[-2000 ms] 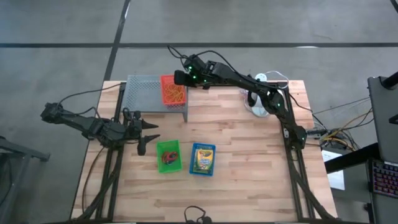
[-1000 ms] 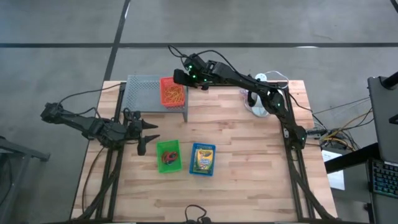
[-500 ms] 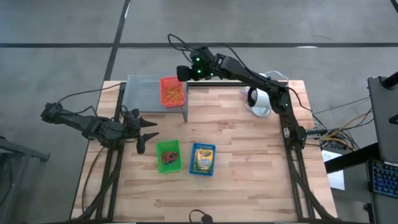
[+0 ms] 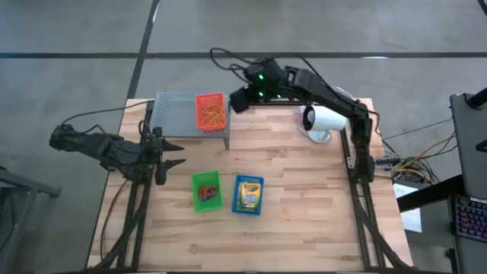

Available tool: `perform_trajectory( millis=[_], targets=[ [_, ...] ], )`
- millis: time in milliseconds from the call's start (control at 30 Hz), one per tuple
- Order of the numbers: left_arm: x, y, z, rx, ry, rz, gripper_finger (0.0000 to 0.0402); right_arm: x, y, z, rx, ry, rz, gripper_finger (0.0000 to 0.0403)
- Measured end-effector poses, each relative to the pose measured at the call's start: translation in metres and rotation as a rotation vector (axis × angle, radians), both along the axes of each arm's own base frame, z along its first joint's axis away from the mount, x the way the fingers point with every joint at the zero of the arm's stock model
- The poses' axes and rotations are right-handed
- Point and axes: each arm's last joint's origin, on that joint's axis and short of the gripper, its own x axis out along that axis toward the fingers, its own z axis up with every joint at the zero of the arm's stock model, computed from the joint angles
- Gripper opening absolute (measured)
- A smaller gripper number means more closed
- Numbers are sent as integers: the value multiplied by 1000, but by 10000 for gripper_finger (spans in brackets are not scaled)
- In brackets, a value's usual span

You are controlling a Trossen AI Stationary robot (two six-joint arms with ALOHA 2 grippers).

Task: Pick & Place Office Desk Supplies
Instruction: Put the blue bin filled with crayon boxes on the shelf

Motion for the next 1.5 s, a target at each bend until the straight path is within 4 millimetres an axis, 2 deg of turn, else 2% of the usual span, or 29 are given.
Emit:
perform_trajectory(
  millis=[233, 333, 467, 567, 667, 867, 1000, 1233, 1500],
  targets=[
    [-7, 2, 4, 3, 62, -18, 200, -29, 58, 26, -155, -14, 87, 89],
    [-8, 2, 4, 7, 78, -19, 201, -42, 80, 26, -180, -37, 121, 81],
    [-10, 3, 8, 11, 85, -18, 201, -60, 103, 14, -227, -49, 109, 74],
    [-12, 3, 12, 12, 80, -19, 201, -77, 114, 3, -240, -66, 81, 73],
    [-15, 4, 16, 16, 90, -18, 201, -90, 124, -16, -195, -79, 59, 75],
    [-23, 7, 29, -23, 96, -14, 201, -104, 133, -70, -58, -51, 2, 82],
    [-28, 8, 38, -55, 86, -29, 201, -107, 139, -100, -65, -26, 25, 80],
    [-31, 6, 41, -109, 112, -119, 200, -115, 153, -127, -97, -69, 278, 68],
    [-30, 5, 35, -216, 138, -65, 200, -122, 153, -154, -79, 3, 306, 77]
  ],
)
